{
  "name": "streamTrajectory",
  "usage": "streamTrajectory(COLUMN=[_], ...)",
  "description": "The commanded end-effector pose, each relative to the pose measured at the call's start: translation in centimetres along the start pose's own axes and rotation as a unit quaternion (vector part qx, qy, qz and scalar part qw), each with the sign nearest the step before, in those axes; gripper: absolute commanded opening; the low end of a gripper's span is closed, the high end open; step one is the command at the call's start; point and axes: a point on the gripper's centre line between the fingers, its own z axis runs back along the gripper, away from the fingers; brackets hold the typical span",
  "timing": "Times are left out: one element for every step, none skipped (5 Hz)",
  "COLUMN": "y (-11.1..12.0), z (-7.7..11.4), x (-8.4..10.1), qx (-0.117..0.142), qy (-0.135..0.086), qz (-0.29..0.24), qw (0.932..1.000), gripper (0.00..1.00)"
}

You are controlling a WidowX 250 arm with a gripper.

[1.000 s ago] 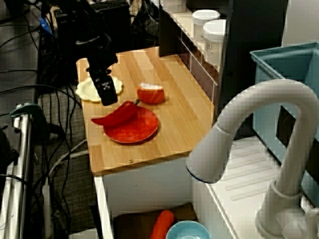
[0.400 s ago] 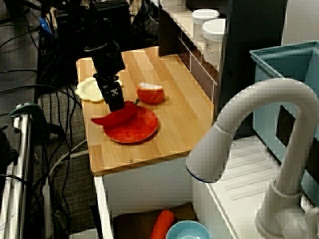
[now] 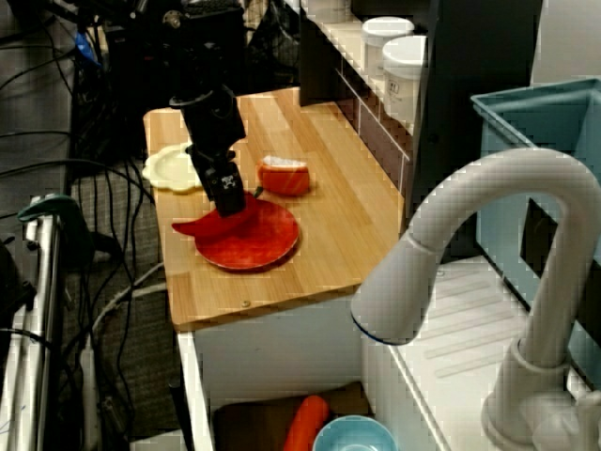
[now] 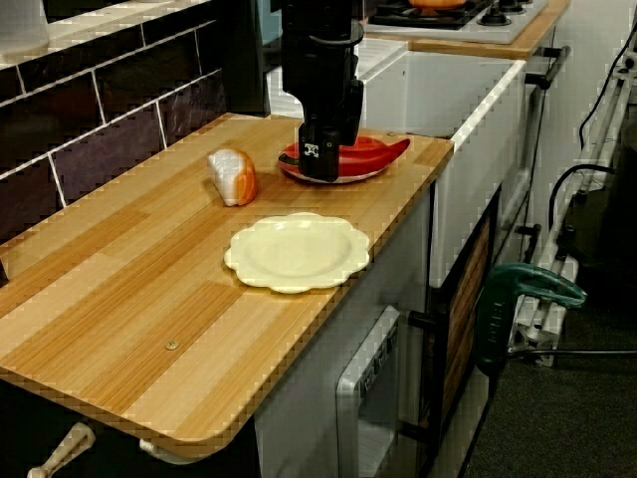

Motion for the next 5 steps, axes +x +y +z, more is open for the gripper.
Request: streamTrajectory(y=[-0.1, -0.1, 0.0, 0.1, 0.1], z=[-0.7, -0.9, -1.0, -0.2, 0.7], x=[0.5, 0.4, 0.4, 0.7, 0.7], qx=[0.007, 0.015, 0.015, 0.007, -0.001], qy=[-0.015, -0.020, -0.018, -0.011, -0.006], qz=[0.000, -0.001, -0.003, -0.005, -0.009], qw=[0.9999, 0.9997, 0.9997, 0.9999, 0.9999], gripper=[1.00, 0.61, 0.00, 0.00, 0.00])
